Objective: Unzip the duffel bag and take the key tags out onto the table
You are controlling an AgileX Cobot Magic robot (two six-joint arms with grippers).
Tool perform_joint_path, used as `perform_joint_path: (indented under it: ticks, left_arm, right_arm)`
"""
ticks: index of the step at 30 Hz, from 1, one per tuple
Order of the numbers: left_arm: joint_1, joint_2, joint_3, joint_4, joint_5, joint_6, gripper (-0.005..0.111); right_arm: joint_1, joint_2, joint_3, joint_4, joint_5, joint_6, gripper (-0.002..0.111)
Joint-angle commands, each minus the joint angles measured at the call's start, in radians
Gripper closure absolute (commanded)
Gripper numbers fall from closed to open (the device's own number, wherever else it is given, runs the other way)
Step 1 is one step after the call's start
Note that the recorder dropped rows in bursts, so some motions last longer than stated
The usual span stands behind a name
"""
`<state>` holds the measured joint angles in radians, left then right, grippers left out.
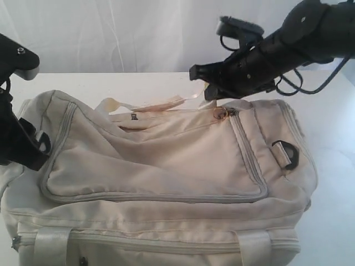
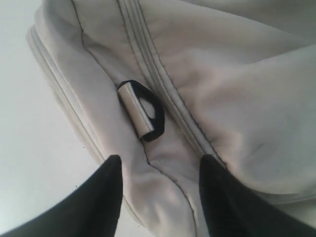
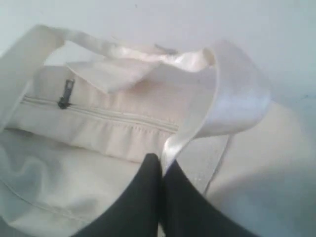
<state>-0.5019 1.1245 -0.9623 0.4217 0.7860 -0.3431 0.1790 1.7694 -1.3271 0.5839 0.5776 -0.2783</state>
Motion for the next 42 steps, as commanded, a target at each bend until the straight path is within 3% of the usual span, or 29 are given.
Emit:
perform_joint_path:
  ticks: [1, 7, 11, 13, 17, 20, 24, 29, 42]
  left_arm:
    - [0.000, -0.006, -0.005, 0.047, -0.001, -0.024, 0.056]
    - [0.008, 0.014, -0.005, 0.070, -0.060, -0.046, 0.056]
    - [0.096, 0.087, -0.055, 0.010, -0.072, -0.030, 0.056]
    - [0.158, 0.133, -0.101, -0.127, -0.091, 0.096, 0.056]
    - [0.284, 0.247, -0.210, -0.545, -0.108, 0.429, 0.056]
    - [0.333, 0.305, -0.284, -0.702, -0.135, 0.557, 0.056]
    - [0.340, 0.355, -0.357, -0.665, -0.170, 0.605, 0.056]
    - [0.340, 0.415, -0.364, -0.655, -0.248, 0.681, 0.049]
    - [0.340, 0.530, -0.364, -0.458, -0.148, 0.693, 0.045]
  right_arm:
    - [0.001, -0.143, -0.004, 0.004, -0.016, -0.034, 0.108]
    - [0.001, -0.202, -0.004, 0.004, 0.052, -0.038, 0.108]
    - [0.001, -0.201, 0.009, 0.003, 0.091, -0.038, 0.108]
    - [0.001, -0.201, 0.019, 0.000, 0.099, -0.038, 0.108]
    - [0.001, -0.201, 0.026, -0.009, 0.117, -0.038, 0.108]
    - [0.001, -0.202, 0.026, -0.011, 0.127, -0.038, 0.108]
    - [0.001, -0.202, 0.026, -0.015, 0.139, -0.038, 0.108]
    - [0.001, -0.202, 0.026, -0.015, 0.155, -0.038, 0.108]
    - [0.001, -0.202, 0.026, -0.042, 0.156, -0.038, 0.108]
